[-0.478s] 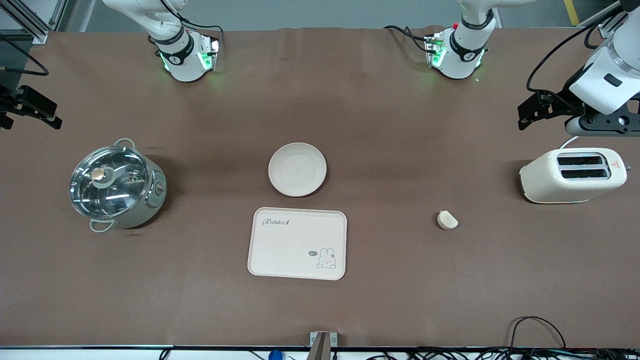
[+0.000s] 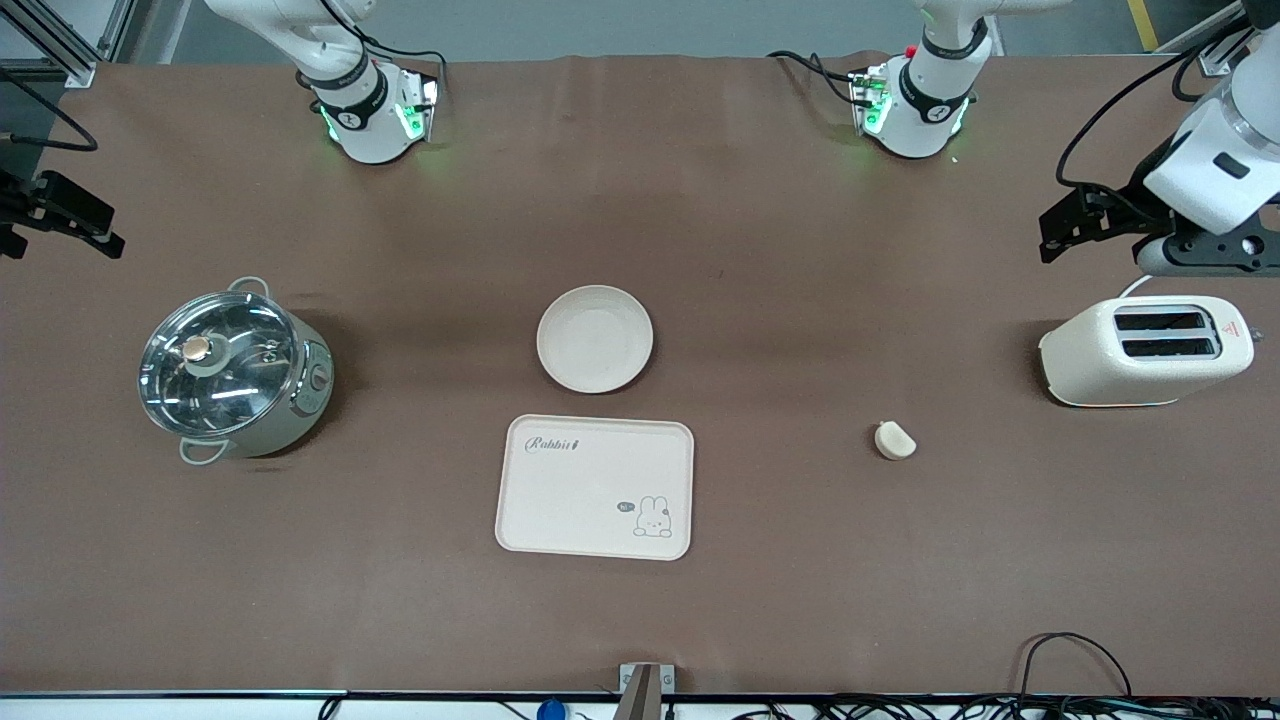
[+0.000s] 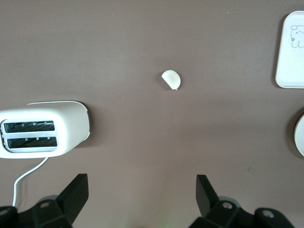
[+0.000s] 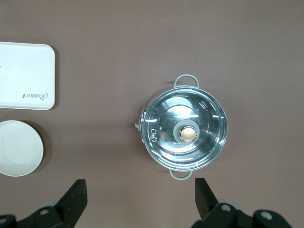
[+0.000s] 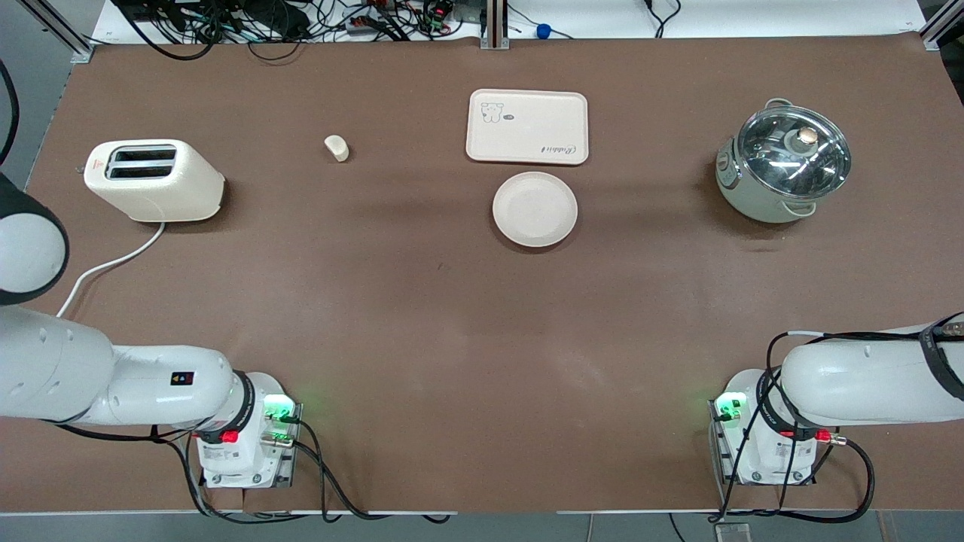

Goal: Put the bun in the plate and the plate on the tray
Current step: 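Grasp the bun with the left gripper while the right gripper nears the plate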

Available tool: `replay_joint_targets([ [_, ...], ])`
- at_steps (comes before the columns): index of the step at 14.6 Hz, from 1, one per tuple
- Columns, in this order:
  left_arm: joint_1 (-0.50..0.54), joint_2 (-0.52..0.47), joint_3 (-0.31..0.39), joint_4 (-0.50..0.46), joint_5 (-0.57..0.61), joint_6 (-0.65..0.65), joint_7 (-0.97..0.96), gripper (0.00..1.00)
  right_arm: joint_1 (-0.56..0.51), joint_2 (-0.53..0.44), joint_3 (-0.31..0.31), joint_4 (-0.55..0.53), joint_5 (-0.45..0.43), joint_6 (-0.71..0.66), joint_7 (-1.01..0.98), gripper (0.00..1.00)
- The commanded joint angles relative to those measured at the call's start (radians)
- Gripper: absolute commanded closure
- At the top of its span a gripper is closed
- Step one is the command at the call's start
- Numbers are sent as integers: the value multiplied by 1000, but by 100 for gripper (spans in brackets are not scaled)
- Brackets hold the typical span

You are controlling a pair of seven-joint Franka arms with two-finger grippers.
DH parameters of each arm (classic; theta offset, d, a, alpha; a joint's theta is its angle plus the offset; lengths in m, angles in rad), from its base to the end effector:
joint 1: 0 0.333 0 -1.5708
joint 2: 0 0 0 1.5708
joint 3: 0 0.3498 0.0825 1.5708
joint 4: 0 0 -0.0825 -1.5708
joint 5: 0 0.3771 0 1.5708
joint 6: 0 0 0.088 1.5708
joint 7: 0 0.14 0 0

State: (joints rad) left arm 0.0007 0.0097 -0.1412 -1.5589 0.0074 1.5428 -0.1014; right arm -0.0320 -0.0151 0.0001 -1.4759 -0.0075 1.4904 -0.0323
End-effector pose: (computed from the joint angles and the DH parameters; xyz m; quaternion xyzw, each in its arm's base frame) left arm 0.5420 -0.0752 0.6231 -0.9997 0.0195 0.0124 0.0045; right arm 0.5348 -0.0182 0.6701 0.9999 -0.0002 0.0147 0.0042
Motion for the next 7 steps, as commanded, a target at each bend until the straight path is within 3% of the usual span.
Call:
replay_joint_targets([
  [1,4,154,0,88,-18,-15,-7,0,0,3,1,-14,35,4,-2,0],
  [4,-2,287,2,73,-9,89,-33,0,7,40,3,-23,104,33,12,0],
  [7,2,392,0,11,-18,247,-144,0,44,69,3,-92,121,148,57,0],
])
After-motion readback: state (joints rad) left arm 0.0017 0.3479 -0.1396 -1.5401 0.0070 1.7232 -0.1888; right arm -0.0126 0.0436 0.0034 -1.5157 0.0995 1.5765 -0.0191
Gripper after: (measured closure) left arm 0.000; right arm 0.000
